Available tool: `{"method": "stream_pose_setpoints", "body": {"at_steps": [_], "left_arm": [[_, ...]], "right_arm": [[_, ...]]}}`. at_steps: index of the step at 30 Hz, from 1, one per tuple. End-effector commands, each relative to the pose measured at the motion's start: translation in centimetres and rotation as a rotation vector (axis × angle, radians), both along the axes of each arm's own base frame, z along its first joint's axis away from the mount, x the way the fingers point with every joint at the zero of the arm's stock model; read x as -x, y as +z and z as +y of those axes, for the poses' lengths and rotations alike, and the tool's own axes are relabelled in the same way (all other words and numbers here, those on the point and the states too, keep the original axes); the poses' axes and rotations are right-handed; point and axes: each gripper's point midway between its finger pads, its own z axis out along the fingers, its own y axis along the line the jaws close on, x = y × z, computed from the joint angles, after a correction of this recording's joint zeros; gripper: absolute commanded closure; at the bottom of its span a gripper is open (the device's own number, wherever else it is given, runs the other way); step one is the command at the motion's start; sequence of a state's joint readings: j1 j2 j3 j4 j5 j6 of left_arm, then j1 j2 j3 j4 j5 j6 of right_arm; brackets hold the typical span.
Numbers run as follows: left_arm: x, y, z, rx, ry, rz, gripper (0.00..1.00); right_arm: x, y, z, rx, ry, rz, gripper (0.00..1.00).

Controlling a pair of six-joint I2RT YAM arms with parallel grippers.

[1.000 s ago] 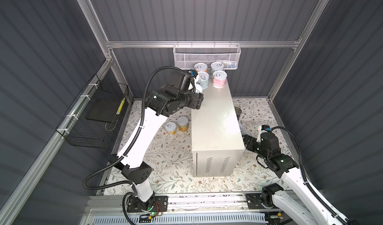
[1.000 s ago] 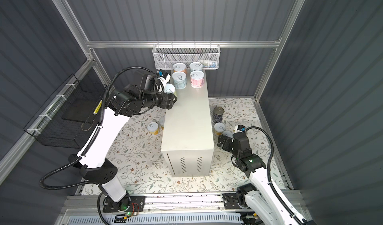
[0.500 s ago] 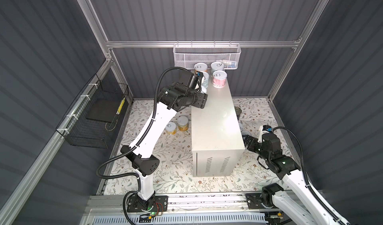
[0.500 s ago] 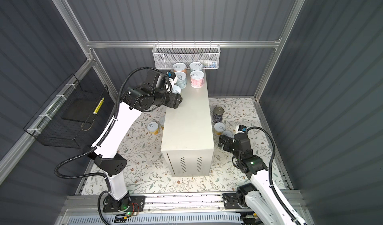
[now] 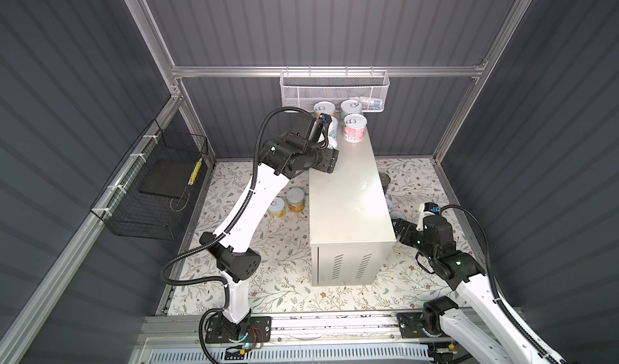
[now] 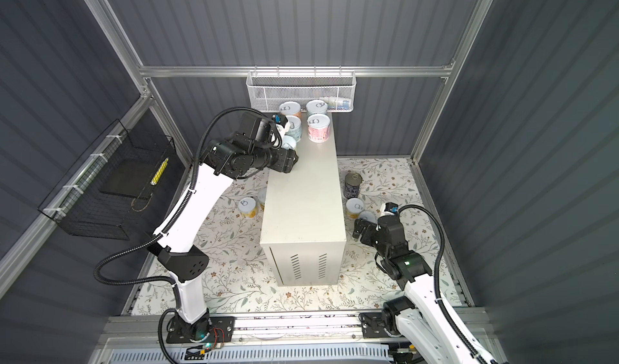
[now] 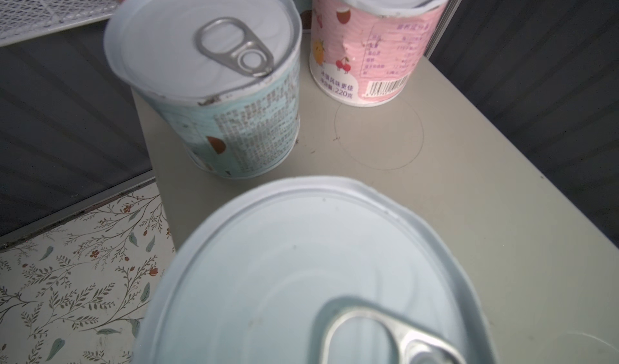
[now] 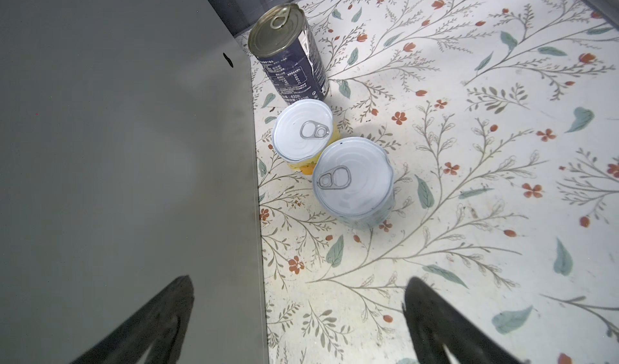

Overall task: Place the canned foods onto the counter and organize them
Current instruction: 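Lower the can beside the light-blue can on the cabinet top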

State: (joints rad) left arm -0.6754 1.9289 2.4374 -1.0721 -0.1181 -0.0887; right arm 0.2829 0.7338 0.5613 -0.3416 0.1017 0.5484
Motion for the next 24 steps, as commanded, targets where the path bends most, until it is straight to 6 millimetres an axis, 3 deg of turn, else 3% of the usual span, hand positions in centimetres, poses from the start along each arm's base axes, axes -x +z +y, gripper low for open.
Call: {"method": "stream_pose_setpoints", "body": {"at_steps": [1,6,16,19,24], "left_arm": [[-0.8,1.4,-1.0,0.037,-0.020,-0.055,0.84],[-1.6,0.6,-1.1,0.010,0.000,-0.058,0.76],[-1.9,-0.3,-0.6,-0.023,0.021,-0.052,0.32],[-2.1,-0.2,-0.8,-0.012,0.021,-0.060,0.01],[-1.6,-1.0,-0.7,-0.012,0.011,-0.033,0.00]], "right_arm": [[0.2,-0.4,-0.4,0.025,-0.009,0.004,0.01],[0.2,-0.5,-0.5,0.028,-0.009,0.005,0.01],[0.2,-0.6,-0.6,0.039,-0.011,0.006,0.01],[0.1,-0.5,-0.6,0.037,-0.014,0.003,0.01],[-0.2,-0.6,-0.3,0.028,-0.004,0.007,0.01]]}}
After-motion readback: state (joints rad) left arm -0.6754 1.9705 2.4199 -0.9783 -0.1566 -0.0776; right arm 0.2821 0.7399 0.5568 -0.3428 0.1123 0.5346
